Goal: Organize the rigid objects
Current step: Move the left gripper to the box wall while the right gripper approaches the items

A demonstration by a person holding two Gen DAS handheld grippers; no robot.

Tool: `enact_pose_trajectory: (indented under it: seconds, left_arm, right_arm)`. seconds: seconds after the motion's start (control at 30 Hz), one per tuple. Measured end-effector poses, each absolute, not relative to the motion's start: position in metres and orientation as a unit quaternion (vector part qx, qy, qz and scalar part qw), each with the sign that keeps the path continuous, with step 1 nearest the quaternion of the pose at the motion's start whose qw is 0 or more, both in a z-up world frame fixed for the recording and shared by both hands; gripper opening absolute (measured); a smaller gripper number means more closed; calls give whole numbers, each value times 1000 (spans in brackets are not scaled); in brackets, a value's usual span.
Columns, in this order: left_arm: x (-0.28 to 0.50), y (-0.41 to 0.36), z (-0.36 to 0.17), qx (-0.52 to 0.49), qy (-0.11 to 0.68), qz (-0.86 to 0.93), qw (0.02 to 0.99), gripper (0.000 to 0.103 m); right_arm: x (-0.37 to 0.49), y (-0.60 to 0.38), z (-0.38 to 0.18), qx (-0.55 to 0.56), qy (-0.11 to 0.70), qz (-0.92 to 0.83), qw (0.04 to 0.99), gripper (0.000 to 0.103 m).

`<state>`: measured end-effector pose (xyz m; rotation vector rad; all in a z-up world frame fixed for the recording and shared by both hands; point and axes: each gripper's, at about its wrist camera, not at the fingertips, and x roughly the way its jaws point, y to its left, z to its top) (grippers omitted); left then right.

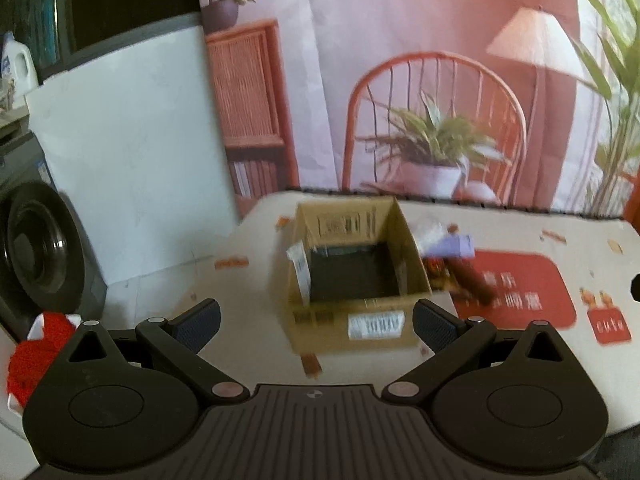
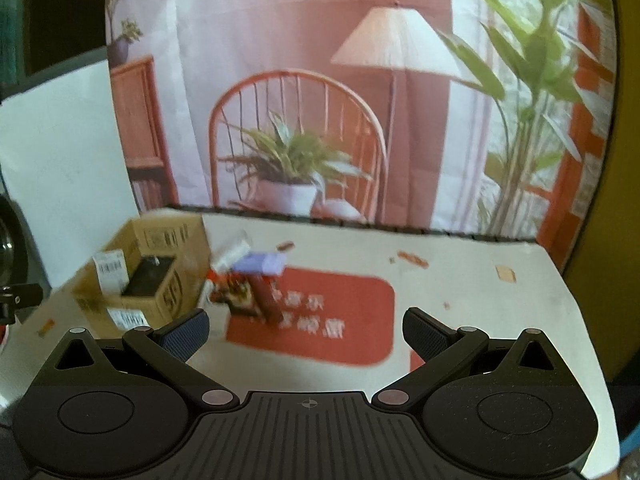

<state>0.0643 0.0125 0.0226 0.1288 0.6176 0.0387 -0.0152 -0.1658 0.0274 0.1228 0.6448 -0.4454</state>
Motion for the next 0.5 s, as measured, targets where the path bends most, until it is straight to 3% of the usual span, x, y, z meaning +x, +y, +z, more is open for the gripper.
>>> enact_pose_trajectory:
  seconds: [0.23,0.5]
  left_arm:
    - [108,25,45,44,279,30,959,103]
    - [163,37,30,29,297,46,953,103]
  right_arm:
    - [22,-184,46,50,296,-180,937,103]
    - [76,-197,40,21,301,-175,937,103]
